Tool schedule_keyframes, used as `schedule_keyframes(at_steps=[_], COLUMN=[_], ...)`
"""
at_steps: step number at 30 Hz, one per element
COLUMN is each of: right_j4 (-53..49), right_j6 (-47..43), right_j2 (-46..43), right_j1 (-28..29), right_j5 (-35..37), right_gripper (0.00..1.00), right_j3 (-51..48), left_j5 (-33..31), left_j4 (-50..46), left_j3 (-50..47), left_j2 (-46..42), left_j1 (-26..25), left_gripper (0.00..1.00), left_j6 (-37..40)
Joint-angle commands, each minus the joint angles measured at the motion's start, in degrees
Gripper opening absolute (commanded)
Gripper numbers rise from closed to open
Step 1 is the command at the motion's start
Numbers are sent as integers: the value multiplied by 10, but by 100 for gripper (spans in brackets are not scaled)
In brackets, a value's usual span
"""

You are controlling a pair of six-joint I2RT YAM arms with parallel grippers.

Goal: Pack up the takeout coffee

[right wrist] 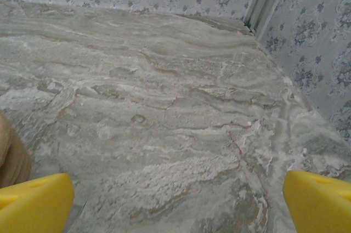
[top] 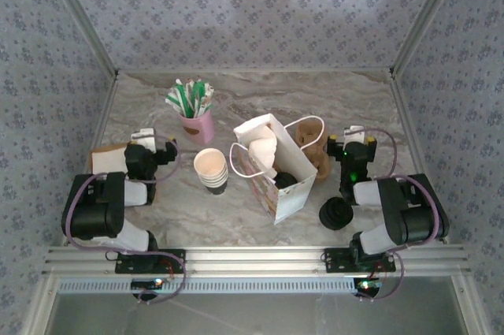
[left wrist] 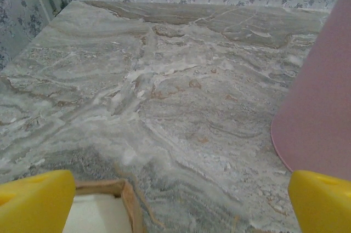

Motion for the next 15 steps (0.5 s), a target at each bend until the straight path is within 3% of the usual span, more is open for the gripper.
schedule_keyframes(at_steps=[1, 5, 6, 7, 9, 11, 15], right_j4=[-47, -74, -58, 22, -48, -10, -27], right_j6=[0, 33, 42, 31, 53, 36, 38], right_j2=[4, 10, 18, 49, 31, 41, 36], right_j1=[-17, -45, -60, -67, -58, -70, -70], right_j5=[-18, -58, -82, -91, -77, -88, -86], right_gripper=[100, 100, 100, 100, 100, 100, 100], right_j3=[35, 45, 37, 21, 34, 28, 32], left_j5=[-6, -15, -15, -15, -16, -17, -17], left_j4=[-60, -91, -93, -92, -93, -94, -94], left_j3=[46, 65, 65, 65, 66, 66, 66], left_j2=[10, 15, 14, 15, 15, 15, 14], left_j1=[-6, -8, -8, -9, -9, -9, -9], left_gripper=[100, 100, 100, 99, 99, 99, 99], left_j6=[3, 2, 3, 3, 3, 3, 4])
